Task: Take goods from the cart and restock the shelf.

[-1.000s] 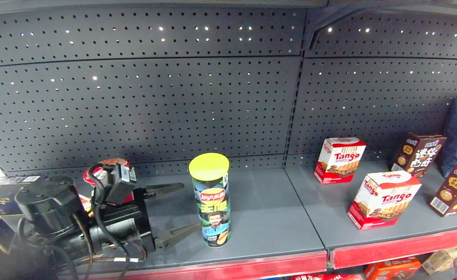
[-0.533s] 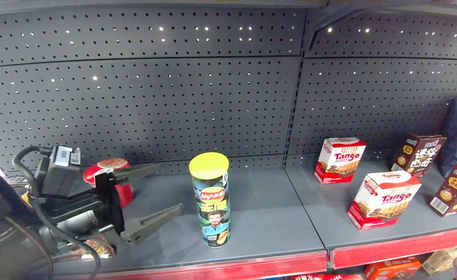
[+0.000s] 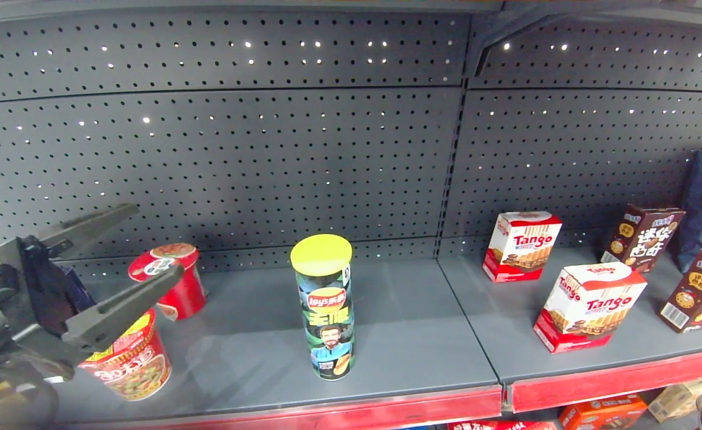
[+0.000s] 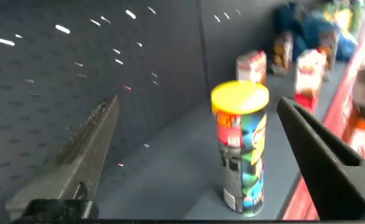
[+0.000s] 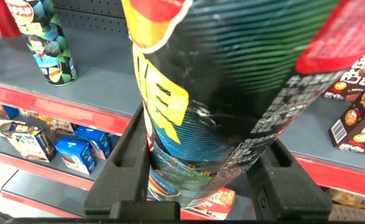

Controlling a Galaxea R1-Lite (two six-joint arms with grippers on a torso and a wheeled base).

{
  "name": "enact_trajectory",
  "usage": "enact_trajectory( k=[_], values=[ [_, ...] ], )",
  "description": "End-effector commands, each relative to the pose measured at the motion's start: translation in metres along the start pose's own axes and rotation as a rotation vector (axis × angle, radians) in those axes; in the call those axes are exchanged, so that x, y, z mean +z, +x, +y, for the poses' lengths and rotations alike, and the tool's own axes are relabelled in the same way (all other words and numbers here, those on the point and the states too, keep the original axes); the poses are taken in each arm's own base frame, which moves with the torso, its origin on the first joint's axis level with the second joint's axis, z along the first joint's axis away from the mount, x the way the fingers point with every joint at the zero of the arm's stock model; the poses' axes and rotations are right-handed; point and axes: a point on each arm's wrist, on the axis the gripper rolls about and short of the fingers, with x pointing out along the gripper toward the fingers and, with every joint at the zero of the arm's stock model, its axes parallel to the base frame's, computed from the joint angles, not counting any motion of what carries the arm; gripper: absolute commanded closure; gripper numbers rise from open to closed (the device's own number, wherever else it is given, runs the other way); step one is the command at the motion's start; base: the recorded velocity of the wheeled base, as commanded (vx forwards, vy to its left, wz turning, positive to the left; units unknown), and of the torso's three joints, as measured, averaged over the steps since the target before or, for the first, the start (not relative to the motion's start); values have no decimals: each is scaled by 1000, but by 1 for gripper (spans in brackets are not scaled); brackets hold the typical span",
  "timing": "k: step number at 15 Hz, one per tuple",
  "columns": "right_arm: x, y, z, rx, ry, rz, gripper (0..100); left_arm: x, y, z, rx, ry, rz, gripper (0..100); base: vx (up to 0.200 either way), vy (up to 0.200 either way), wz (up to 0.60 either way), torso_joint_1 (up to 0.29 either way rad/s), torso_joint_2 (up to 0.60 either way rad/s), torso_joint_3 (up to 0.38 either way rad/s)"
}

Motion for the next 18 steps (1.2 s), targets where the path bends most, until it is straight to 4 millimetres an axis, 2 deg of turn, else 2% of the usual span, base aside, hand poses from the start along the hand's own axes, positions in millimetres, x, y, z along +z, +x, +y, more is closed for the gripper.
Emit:
enact_trajectory(
  k=[1, 4, 7, 9, 13, 14, 16, 18],
  values=[
    [0, 0, 0, 0, -1, -1, 100, 16, -15, -6, 49, 39, -52, 0, 0, 0, 0, 0, 0, 0],
    [-5, -2, 1, -1, 0, -4, 100, 14, -36, -10, 169, 60, -40, 0, 0, 0, 0, 0, 0, 0],
    [-11, -8, 2, -2, 20, -23, 100, 0, -64, -28, 312, 49, -5, 0, 0, 0, 0, 0, 0, 0],
    [-15, -9, 2, -2, 18, -26, 100, 3, -71, -37, 380, 30, -8, 0, 0, 0, 0, 0, 0, 0],
    [-29, -11, 4, -1, 20, -17, 100, -5, -103, -79, 542, -19, 31, 0, 0, 0, 0, 0, 0, 0],
    [-30, -12, 4, -2, 20, -22, 100, -10, -113, -91, 576, -28, 40, 0, 0, 0, 0, 0, 0, 0],
    [-31, -13, 4, -2, 20, -23, 100, -34, -140, -126, 633, -51, 66, 0, 0, 0, 0, 0, 0, 0],
    [-31, -13, 4, -5, 19, -25, 100, -45, -148, -134, 733, -41, 119, 0, 0, 0, 0, 0, 0, 0]
  ],
)
